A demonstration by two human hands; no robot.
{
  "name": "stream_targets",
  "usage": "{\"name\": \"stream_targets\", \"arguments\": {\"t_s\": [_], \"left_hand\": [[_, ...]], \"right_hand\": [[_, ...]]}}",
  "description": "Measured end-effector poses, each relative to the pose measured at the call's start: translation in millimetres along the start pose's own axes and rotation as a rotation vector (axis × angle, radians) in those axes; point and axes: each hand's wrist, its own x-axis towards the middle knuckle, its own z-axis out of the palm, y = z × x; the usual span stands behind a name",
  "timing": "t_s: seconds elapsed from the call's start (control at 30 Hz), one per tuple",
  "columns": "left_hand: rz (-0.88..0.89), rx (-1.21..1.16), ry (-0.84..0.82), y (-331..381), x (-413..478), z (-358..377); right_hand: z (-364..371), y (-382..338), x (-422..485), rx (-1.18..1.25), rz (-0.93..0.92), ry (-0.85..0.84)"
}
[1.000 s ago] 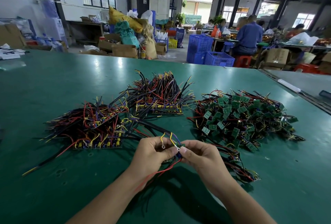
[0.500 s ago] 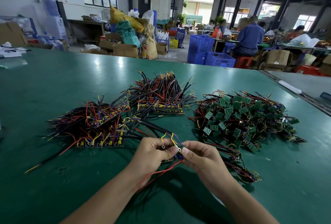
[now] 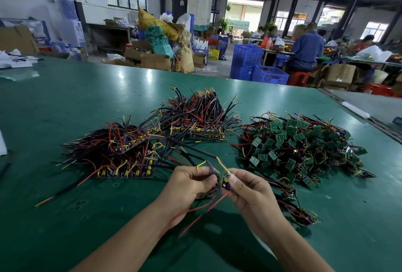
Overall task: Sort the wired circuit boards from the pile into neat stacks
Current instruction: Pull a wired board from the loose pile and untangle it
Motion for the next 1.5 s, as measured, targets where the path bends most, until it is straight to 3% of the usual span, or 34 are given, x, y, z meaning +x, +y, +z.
{"name": "stream_targets", "arguments": {"t_s": [0.17, 0.4, 0.6, 0.7, 0.87, 0.93, 1.13, 1.5], "left_hand": [[-0.013, -0.104, 0.037, -0.7, 3.4, -0.8], [0.044, 0.007, 0.003, -4.5, 8.0, 1.4], [0.002, 0.079, 0.042, -9.6, 11.8, 0.6], [-0.017, 0.063, 0.042, -10.1, 10.4, 1.6], [0.003, 0.192, 0.01, -11.2, 6.1, 2.8], [0.01, 0.223, -0.007, -11.6, 4.9, 3.9], [0.036, 0.183, -0.017, -8.0, 4.2, 3.5], [0.047, -0.116, 0.124, 2.0, 7.0, 3.8]], "right_hand": [[-8.2, -2.1, 3.9, 0.155, 0.029, 0.083], [-15.3, -1.0, 7.9, 0.263, 0.142, 0.09], [-14.1, 1.3, 6.5, -0.065, 0.303, 0.1], [-12.7, -1.7, 2.4, -0.124, 0.351, -0.037], [-12.0, -10.6, -4.0, -0.693, 0.269, -0.218], [-8.0, -10.5, -4.8, -0.774, 0.204, -0.218], [-13.5, -11.2, -2.5, -0.618, 0.302, -0.018], [-33.8, -48.8, -5.8, -0.326, 0.262, -0.025]]}}
